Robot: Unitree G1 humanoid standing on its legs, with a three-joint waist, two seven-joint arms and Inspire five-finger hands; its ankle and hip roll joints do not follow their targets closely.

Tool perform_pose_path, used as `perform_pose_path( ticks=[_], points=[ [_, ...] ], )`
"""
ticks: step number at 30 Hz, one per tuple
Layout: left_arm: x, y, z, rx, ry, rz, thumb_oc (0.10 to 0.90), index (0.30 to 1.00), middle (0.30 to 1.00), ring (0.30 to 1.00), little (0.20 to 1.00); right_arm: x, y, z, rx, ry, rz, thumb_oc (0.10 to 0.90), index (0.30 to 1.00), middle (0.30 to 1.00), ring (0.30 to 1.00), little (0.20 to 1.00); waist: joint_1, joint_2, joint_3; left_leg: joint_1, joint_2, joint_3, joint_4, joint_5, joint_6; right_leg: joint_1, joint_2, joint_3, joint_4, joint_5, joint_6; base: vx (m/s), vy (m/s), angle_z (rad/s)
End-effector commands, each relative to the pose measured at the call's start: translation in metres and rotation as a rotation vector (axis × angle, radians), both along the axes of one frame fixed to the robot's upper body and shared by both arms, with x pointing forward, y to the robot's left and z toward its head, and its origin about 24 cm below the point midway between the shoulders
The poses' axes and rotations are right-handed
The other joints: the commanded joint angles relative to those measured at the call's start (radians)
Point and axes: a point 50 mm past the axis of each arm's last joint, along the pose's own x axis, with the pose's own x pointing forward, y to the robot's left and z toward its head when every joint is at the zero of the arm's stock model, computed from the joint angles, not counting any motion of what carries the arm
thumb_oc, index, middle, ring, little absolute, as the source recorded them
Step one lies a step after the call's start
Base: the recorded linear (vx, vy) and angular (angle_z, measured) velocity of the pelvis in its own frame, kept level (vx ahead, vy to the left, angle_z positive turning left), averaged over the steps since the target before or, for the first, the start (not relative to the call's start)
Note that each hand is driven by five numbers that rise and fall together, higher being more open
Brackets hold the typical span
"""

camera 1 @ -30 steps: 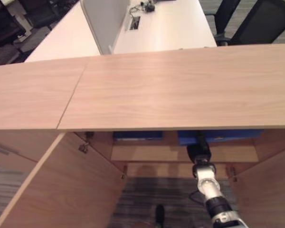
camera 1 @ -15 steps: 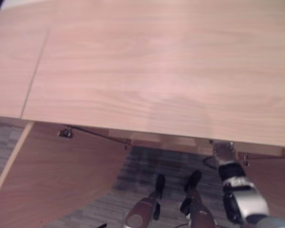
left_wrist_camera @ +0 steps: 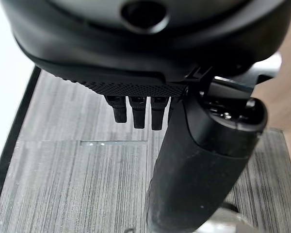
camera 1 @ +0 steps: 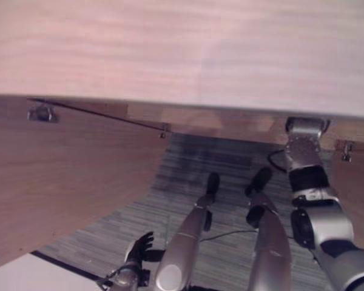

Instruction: Put the empty folder in the office cabinet

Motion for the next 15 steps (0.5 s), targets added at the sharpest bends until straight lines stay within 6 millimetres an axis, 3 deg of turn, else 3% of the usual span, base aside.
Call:
perform_pose_path(
  ticks=[1, 5, 15],
  points=[
    [-0.045, 0.034, -0.010, 0.101, 0.135, 0.062, 0.800, 0.900, 0.900, 0.900, 0.900, -0.012, 0.001, 0.043, -0.100, -0.179, -0.042, 0.400, 0.300, 0.300, 0.300, 0.300, 0.011, 0.030, -0.054, 0.003, 0.007, 0.036, 0.080, -0.197, 0.035, 0.005, -0.004, 0.089, 0.069, -0.097, 0.079, -0.06, 0.003, -0.12],
    [-0.035, 0.036, -0.007, 0.119, 0.105, 0.075, 0.800, 0.900, 0.900, 0.900, 0.900, -0.013, 0.008, 0.050, -0.095, -0.201, -0.033, 0.400, 0.300, 0.300, 0.300, 0.300, -0.001, 0.028, -0.031, -0.056, -0.001, 0.046, 0.147, -0.212, 0.040, -0.043, -0.008, 0.107, 0.107, -0.100, 0.075, -0.06, 0.017, -0.07],
    [-0.030, 0.034, -0.011, 0.135, 0.125, 0.103, 0.800, 0.900, 0.900, 0.900, 0.900, -0.022, 0.021, 0.075, -0.129, -0.301, -0.012, 0.400, 0.300, 0.300, 0.300, 0.300, -0.002, 0.021, -0.018, -0.174, -0.021, 0.082, 0.263, -0.255, 0.069, -0.167, -0.010, 0.166, 0.190, -0.098, 0.073, -0.05, 0.038, -0.11]
  ],
)
